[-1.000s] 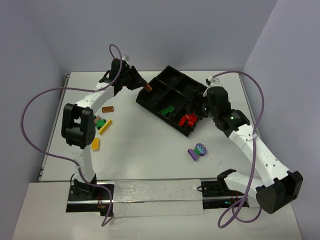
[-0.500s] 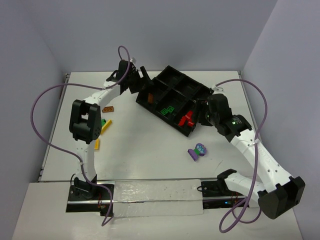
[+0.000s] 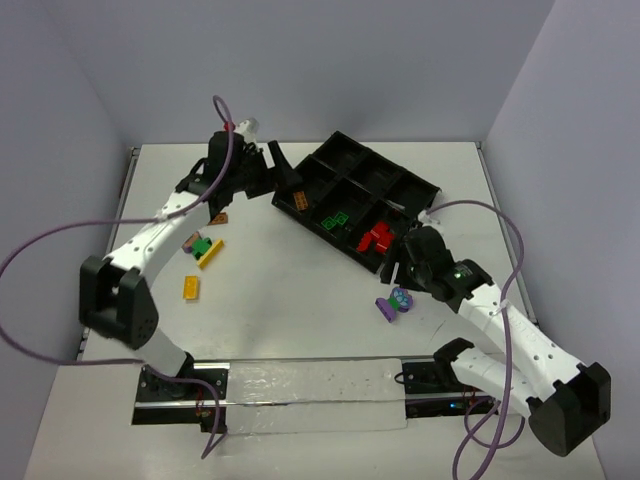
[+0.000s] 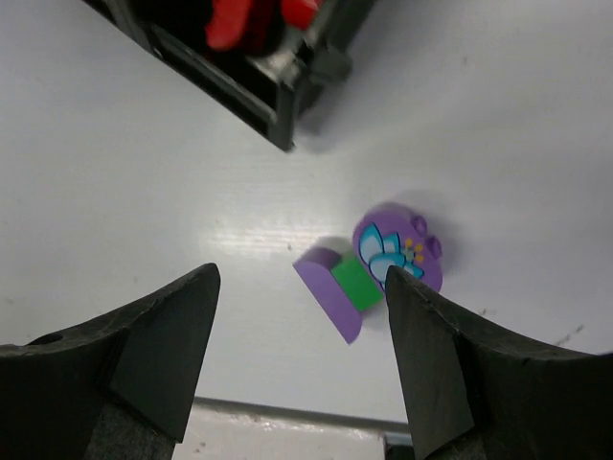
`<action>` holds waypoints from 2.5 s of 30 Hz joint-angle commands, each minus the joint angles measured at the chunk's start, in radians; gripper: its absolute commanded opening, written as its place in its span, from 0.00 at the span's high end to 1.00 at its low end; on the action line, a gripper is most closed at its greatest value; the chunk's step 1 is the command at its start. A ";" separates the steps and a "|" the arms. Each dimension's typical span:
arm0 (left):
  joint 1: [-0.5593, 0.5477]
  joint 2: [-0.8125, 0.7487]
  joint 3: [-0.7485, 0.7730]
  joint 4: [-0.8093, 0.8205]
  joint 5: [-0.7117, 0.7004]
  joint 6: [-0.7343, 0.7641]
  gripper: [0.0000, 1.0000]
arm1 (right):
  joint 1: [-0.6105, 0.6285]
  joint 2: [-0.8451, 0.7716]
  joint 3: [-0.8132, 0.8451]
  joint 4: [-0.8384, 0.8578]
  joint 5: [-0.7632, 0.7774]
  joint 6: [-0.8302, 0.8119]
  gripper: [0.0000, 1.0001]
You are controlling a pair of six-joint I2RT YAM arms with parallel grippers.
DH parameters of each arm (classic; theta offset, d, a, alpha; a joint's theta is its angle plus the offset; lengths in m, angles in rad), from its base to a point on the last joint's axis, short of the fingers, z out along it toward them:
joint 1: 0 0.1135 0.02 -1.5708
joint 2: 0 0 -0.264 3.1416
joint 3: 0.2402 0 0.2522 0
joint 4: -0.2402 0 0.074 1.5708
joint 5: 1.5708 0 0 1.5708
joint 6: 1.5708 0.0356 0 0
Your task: Sort the legos into containers by color
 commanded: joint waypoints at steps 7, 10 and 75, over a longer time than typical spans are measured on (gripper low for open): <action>-0.070 -0.230 -0.183 -0.003 -0.026 0.030 0.08 | 0.085 0.021 -0.160 0.059 0.010 0.185 0.17; -0.077 -0.229 -0.197 -0.014 -0.034 0.036 0.08 | 0.100 0.024 -0.187 0.080 0.005 0.256 0.16; -0.162 -0.172 -0.246 -0.003 -0.014 0.027 0.08 | 0.116 0.296 -0.159 0.297 -0.035 0.068 0.00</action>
